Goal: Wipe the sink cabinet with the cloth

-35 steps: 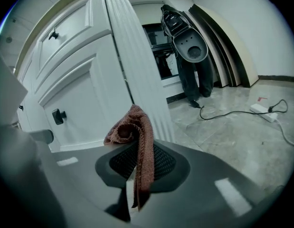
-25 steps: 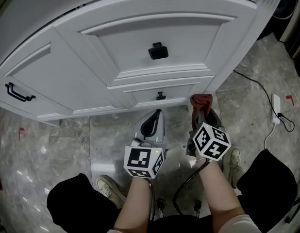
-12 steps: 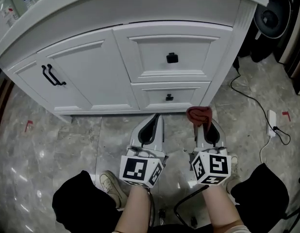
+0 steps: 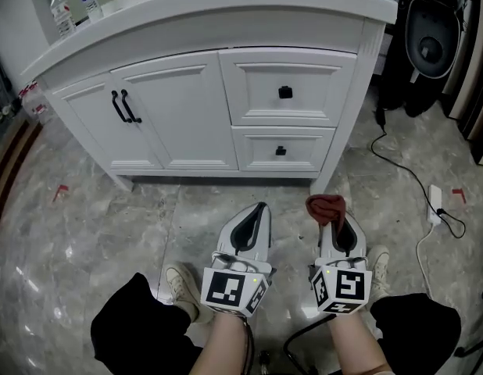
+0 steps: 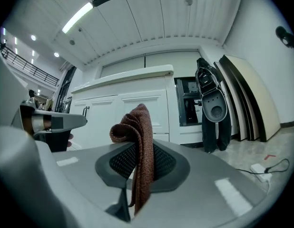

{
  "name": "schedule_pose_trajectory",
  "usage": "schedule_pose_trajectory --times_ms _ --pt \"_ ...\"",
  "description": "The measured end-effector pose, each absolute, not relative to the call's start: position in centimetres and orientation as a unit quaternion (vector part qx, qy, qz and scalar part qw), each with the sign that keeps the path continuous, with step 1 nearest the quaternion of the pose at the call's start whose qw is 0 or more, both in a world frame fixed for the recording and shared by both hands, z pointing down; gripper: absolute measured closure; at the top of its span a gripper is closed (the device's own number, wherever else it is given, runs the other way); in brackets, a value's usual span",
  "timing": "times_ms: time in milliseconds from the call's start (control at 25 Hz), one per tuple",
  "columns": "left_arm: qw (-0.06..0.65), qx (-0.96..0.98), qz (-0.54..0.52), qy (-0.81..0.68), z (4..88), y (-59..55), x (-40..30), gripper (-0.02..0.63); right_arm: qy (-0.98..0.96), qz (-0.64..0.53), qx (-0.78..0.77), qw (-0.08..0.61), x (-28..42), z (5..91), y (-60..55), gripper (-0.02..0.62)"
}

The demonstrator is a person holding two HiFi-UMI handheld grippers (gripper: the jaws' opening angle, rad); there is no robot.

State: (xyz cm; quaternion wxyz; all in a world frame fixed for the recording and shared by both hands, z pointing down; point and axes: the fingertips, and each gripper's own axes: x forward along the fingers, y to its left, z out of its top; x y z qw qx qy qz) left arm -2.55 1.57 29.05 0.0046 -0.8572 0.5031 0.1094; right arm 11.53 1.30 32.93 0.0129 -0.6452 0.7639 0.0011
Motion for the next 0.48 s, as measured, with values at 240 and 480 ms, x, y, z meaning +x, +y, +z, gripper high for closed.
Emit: schedule_pose_trajectory --times_ms 240,480 --pt "0.014 -0.853 0.101 0.512 28.1 7.0 -3.3 0.606 0.768 0.006 -0.64 0.024 10.7 31.5 6.3 0.512" --pt "0.035 -0.855 0.095 0.508 26.9 10.5 -3.4 0.606 0.771 0.006 -0.636 0.027 10.2 30.9 9.5 0.512"
